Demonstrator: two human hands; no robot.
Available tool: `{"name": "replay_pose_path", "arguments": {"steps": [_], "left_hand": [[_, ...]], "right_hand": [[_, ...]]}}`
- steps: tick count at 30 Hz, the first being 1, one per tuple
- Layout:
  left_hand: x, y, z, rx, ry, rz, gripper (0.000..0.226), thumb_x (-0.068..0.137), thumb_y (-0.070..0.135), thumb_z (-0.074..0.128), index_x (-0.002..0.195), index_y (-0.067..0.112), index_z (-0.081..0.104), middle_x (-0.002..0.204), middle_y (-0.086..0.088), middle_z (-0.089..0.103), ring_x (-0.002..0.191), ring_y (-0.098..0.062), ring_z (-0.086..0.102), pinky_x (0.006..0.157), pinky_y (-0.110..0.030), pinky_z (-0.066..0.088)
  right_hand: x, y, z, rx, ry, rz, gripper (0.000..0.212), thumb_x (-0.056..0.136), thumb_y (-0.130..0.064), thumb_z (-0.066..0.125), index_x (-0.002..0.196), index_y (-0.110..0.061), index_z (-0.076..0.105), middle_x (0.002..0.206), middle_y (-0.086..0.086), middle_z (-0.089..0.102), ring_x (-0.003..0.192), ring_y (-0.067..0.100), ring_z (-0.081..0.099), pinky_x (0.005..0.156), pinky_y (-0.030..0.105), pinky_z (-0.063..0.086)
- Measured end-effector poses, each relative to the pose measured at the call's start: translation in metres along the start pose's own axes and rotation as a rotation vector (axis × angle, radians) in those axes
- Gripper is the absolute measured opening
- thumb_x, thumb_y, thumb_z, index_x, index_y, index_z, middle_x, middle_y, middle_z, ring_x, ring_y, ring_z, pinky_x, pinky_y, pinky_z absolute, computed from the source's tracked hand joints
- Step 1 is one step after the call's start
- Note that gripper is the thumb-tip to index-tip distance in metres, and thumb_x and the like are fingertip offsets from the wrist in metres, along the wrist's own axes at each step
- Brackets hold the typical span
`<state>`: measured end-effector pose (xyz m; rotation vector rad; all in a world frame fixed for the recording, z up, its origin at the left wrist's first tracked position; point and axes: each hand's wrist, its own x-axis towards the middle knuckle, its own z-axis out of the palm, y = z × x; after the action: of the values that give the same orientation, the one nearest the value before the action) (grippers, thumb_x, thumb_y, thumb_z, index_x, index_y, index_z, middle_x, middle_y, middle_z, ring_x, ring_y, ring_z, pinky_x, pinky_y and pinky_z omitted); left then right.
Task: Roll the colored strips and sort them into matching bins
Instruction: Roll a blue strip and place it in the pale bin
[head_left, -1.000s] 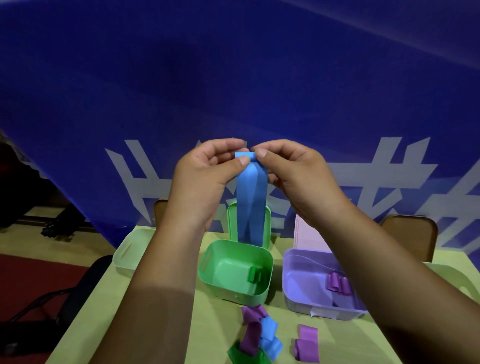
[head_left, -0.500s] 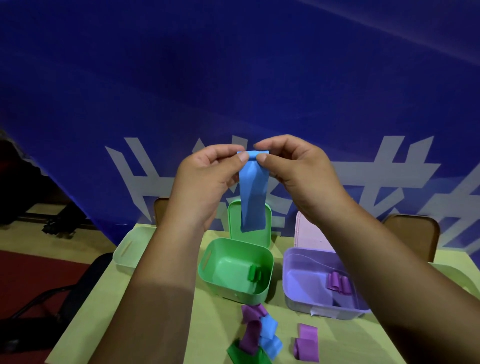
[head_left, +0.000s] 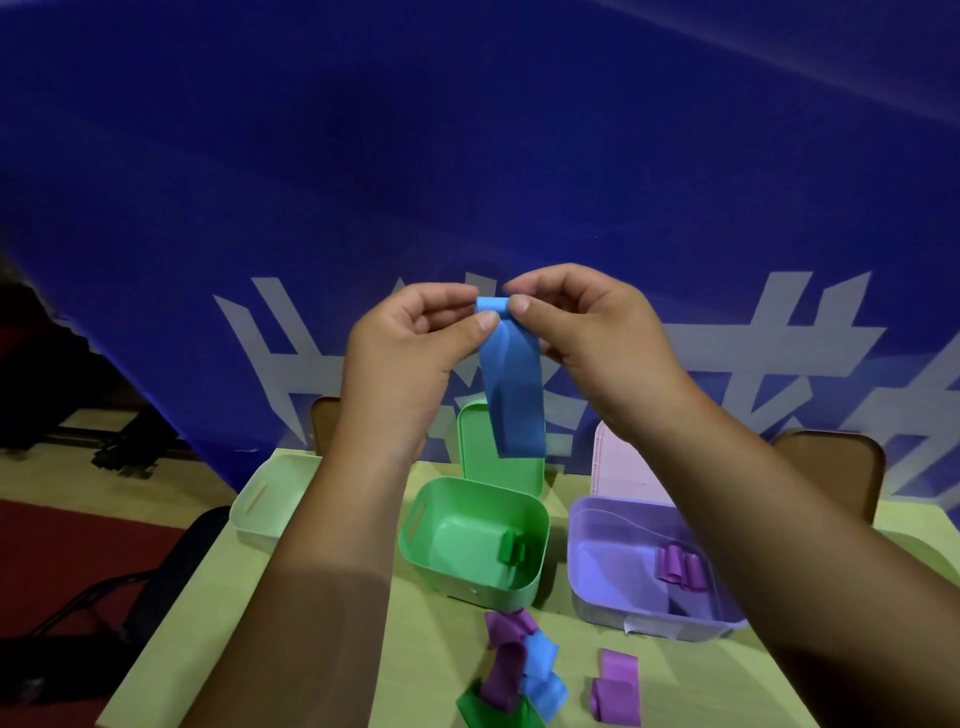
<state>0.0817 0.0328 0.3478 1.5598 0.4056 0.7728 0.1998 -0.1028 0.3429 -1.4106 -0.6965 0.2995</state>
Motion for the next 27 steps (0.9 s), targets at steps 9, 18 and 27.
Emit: {"name": "replay_pose_path", "arguments": {"steps": [9,18,27], "left_hand": [[-0.005,0.003,0.003,-0.005,-0.005,0.011,0.02,0.098,0.012,0.079,0.117,0.013,0.077,0.105,-0.006,0.083,0.102,-0.023,0.08,0.091,-0.04,0.065],[-0.003,0.005,0.004,-0.007,0.003,0.028,0.022,0.096,0.005,0.079,0.116,0.013,0.077,0.104,-0.009,0.082,0.102,-0.026,0.08,0.096,-0.043,0.064],[-0.007,0.002,0.004,-0.069,-0.045,0.015,0.03,0.094,-0.004,0.076,0.121,0.009,0.074,0.116,-0.011,0.08,0.114,-0.027,0.077,0.101,-0.041,0.062]], "right_hand": [[-0.002,-0.002,0.001,0.001,0.016,-0.062,0.016,0.098,-0.006,0.076,0.109,-0.018,0.076,0.1,-0.002,0.08,0.096,0.012,0.075,0.087,0.032,0.061],[-0.007,0.0,0.0,0.007,-0.003,-0.039,0.02,0.098,-0.009,0.075,0.116,-0.017,0.074,0.104,-0.002,0.079,0.093,0.01,0.073,0.084,0.029,0.06],[-0.008,0.005,0.001,0.032,-0.008,0.0,0.011,0.1,-0.02,0.076,0.11,-0.017,0.076,0.087,0.006,0.069,0.079,0.015,0.061,0.072,0.036,0.049]]}}
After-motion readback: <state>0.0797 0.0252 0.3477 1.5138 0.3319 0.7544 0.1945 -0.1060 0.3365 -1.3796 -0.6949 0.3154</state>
